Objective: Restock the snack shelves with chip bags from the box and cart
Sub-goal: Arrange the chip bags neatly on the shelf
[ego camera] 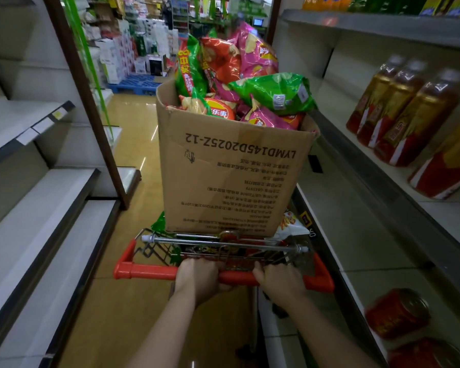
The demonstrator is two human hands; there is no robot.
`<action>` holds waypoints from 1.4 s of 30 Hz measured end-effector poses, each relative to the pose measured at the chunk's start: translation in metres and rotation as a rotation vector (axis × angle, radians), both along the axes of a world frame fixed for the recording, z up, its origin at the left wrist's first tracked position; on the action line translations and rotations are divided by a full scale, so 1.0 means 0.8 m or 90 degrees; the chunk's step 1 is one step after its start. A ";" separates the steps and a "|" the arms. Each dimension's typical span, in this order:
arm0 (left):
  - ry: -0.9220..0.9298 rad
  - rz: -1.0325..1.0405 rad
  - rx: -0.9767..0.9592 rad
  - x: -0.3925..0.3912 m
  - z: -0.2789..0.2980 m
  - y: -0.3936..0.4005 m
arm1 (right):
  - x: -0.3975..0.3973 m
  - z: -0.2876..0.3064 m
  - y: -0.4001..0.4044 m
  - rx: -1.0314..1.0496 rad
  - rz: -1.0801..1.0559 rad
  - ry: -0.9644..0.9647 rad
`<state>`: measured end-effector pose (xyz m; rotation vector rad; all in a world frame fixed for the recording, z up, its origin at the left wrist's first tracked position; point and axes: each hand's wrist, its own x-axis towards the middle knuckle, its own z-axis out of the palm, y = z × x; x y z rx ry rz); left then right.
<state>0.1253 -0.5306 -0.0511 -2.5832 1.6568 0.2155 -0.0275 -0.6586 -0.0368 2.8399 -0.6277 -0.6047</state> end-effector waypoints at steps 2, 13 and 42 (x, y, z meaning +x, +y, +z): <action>0.007 -0.007 -0.004 0.004 0.000 -0.004 | 0.002 -0.001 -0.001 -0.008 -0.015 0.001; 0.362 -0.007 -0.005 0.042 0.023 -0.007 | 0.021 0.008 0.013 0.087 -0.194 -0.077; 0.495 -0.075 -0.543 0.426 0.373 -0.030 | 0.410 0.412 -0.081 0.140 -0.220 -0.777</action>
